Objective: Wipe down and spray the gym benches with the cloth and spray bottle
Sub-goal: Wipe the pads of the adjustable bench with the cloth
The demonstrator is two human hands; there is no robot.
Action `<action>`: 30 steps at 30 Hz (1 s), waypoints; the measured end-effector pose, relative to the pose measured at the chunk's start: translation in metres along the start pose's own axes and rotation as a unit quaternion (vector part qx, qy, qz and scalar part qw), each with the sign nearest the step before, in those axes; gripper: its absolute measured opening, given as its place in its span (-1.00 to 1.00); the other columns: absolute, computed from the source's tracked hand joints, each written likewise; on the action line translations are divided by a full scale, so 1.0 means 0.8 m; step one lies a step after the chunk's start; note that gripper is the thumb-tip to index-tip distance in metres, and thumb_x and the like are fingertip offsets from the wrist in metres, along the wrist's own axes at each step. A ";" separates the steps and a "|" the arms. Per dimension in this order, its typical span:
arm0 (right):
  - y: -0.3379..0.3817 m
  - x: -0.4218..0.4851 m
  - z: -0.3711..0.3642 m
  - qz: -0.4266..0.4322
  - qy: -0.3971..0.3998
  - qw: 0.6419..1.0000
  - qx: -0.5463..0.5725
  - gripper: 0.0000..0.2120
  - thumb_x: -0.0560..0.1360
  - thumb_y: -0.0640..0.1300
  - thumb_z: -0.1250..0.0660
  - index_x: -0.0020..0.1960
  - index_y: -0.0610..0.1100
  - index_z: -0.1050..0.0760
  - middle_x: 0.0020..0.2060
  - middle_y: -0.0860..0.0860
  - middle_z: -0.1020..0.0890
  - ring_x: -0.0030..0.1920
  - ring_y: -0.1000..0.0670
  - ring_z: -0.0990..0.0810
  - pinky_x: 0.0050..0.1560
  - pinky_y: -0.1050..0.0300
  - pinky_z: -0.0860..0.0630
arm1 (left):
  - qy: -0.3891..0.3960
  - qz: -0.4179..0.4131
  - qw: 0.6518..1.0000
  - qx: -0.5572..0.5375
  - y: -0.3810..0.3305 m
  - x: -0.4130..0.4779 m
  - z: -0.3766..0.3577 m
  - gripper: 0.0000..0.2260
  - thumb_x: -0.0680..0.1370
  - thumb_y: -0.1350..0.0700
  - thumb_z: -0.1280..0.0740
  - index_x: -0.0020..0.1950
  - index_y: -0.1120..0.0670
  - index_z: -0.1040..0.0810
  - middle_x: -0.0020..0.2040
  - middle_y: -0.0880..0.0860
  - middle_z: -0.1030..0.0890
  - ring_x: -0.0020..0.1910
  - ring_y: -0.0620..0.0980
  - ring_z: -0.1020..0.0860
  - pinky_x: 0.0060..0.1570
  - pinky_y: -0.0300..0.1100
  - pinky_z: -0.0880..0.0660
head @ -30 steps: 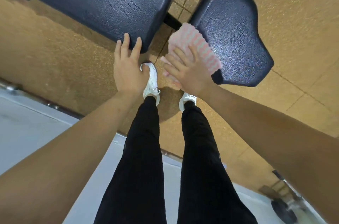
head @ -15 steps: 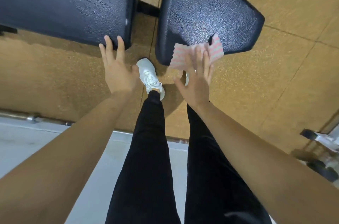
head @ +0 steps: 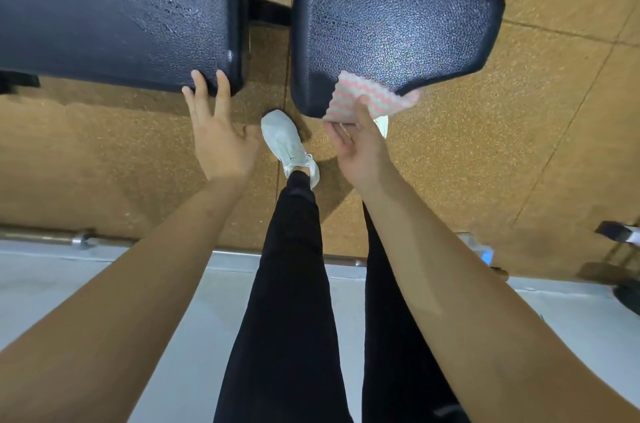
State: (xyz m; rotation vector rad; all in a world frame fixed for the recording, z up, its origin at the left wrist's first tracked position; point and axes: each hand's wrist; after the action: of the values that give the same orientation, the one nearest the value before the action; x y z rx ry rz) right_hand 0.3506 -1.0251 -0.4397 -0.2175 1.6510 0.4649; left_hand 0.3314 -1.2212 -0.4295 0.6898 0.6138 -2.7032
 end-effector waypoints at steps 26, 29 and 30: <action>0.140 0.019 0.013 0.082 -0.076 0.992 -0.059 -0.61 0.53 0.05 -0.45 0.26 -0.12 -0.50 0.14 -0.15 -0.68 0.09 -0.12 -0.68 0.07 -0.13 -0.64 | 0.017 0.128 0.992 0.009 -0.091 -0.006 -0.033 0.26 0.31 -0.45 -0.45 0.68 0.21 0.12 0.68 0.21 0.18 0.61 0.28 -0.14 0.42 0.22 -0.39; 0.159 0.027 0.019 0.108 -0.100 0.988 -0.050 -0.46 0.48 0.04 -0.52 0.37 -0.11 -0.46 0.16 -0.11 -0.69 0.14 -0.14 -0.67 0.07 -0.12 -0.65 | 0.016 0.146 0.989 0.015 -0.105 -0.004 -0.038 0.32 0.26 -0.50 -0.46 0.67 0.23 0.13 0.68 0.20 0.19 0.58 0.29 -0.21 0.39 0.24 -0.41; 0.166 0.030 0.020 0.125 -0.103 0.986 -0.045 -0.41 0.48 0.01 -0.53 0.43 -0.08 -0.42 0.18 -0.10 -0.68 0.16 -0.14 -0.67 0.14 -0.14 -0.63 | 0.015 0.147 0.989 0.017 -0.105 -0.004 -0.039 0.33 0.26 -0.50 -0.46 0.67 0.22 0.14 0.68 0.20 0.19 0.59 0.28 -0.19 0.38 0.25 -0.41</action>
State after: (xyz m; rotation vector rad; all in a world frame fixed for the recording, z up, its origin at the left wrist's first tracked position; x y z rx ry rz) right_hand 0.3080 -0.8962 -0.4414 -0.0259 1.4602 0.7295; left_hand 0.3154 -1.1332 -0.4246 0.7648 0.4362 -2.4391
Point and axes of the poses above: each hand's wrist, its own x-axis towards the middle knuckle, its own z-axis out of the back of the hand, y = z × x
